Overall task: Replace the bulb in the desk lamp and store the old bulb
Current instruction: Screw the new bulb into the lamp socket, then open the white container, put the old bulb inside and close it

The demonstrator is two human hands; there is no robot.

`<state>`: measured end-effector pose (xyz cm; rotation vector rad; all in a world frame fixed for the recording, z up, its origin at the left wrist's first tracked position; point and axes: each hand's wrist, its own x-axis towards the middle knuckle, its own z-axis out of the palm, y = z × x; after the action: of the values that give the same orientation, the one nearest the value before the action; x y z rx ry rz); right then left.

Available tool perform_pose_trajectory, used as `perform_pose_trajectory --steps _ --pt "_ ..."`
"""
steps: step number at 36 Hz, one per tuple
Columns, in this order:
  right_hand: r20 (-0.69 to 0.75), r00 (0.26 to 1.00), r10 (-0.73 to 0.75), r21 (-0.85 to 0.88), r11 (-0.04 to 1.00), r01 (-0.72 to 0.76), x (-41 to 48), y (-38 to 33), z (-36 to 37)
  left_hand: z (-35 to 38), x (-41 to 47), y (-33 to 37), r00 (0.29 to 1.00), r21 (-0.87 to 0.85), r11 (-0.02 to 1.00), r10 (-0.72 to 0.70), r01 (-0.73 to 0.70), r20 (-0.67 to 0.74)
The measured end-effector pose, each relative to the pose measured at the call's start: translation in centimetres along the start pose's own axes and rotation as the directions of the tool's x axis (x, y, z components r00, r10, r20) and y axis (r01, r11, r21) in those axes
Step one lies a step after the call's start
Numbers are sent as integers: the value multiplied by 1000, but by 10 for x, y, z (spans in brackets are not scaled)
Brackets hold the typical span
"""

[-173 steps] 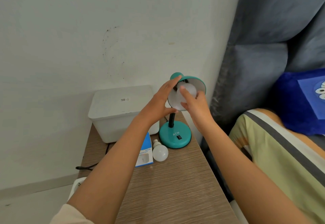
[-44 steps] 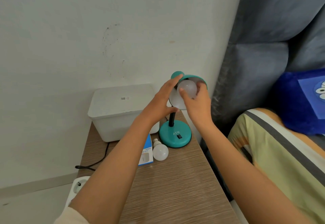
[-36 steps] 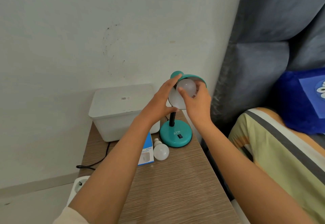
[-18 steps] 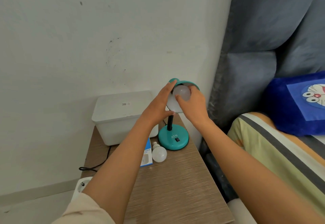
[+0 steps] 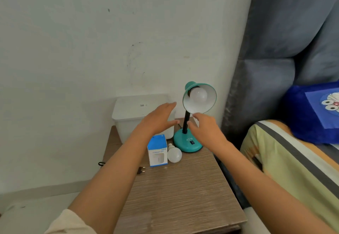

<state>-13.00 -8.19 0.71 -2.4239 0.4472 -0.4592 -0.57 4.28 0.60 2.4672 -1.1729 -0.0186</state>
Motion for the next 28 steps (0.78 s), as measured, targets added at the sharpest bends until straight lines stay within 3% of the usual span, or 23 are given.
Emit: perform_pose_trajectory --steps 7,12,17,24,28 --pt "167 985 -48 -3 999 49 20 -8 47 3 -26 -59 982 -10 982 -188 188 2" --pt "240 971 -13 38 999 4 54 -11 77 -2 -29 -110 922 -227 914 -368 336 -118" --pt "146 989 -6 63 998 -4 103 -10 98 -12 -21 -155 809 -439 823 -509 360 -292" --pt "90 990 112 243 961 -131 142 3 121 5 -17 -176 830 -633 704 -532 322 -170" --pt "-17 990 139 336 933 -125 145 5 138 19 -13 -184 785 -691 668 -572 278 -237"
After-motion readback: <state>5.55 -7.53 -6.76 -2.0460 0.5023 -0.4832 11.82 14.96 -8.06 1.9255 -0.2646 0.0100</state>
